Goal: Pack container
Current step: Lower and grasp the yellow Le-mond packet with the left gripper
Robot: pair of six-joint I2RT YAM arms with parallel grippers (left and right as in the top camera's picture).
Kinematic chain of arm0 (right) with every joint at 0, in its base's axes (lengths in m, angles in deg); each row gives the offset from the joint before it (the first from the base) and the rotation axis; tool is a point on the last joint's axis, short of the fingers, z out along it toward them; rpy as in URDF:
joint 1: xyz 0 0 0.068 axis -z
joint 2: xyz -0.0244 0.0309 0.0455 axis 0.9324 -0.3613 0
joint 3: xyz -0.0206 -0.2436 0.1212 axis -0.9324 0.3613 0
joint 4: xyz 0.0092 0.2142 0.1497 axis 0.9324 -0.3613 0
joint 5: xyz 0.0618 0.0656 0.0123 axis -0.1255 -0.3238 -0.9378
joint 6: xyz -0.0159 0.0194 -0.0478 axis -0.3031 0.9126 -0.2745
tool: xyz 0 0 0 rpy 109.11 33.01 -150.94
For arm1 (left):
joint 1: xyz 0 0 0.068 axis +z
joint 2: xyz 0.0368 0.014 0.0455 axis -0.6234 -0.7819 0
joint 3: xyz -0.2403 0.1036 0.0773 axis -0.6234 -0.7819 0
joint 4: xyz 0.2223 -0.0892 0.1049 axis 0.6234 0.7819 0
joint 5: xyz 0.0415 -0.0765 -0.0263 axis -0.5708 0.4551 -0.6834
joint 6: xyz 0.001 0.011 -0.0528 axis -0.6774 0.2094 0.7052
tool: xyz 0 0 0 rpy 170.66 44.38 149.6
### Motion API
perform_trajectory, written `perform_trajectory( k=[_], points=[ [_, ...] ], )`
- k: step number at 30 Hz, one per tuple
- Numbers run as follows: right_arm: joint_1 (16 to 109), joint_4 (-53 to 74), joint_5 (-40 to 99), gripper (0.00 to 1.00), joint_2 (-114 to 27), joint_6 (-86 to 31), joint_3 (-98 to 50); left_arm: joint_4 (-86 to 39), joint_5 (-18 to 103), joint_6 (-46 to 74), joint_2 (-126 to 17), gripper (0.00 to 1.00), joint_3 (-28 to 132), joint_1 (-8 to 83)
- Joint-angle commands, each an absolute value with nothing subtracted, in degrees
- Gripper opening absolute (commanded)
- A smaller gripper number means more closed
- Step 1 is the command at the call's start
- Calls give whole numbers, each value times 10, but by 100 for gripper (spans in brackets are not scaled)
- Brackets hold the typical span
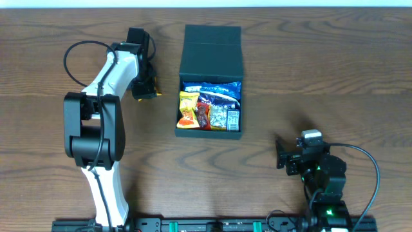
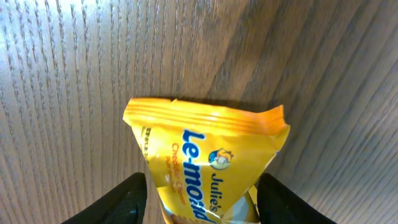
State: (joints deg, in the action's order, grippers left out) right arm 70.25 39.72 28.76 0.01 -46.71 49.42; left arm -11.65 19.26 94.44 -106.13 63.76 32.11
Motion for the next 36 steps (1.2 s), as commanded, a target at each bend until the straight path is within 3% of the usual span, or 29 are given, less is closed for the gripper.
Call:
perform_trajectory(
  k=[1, 20, 26, 36],
  points=[
    [706, 397, 289, 99, 3, -464, 496, -114, 175, 943, -1074, 58, 633, 318],
    [706, 397, 289, 99, 3, -464, 496, -112, 159, 942, -1090, 54, 633, 318],
    [706, 397, 289, 99, 3, -464, 496, -112, 156, 931, -1093, 38, 633, 318],
    [706, 397, 289, 99, 3, -464, 496, -113, 156, 869, -1093, 35, 633, 319]
  ],
)
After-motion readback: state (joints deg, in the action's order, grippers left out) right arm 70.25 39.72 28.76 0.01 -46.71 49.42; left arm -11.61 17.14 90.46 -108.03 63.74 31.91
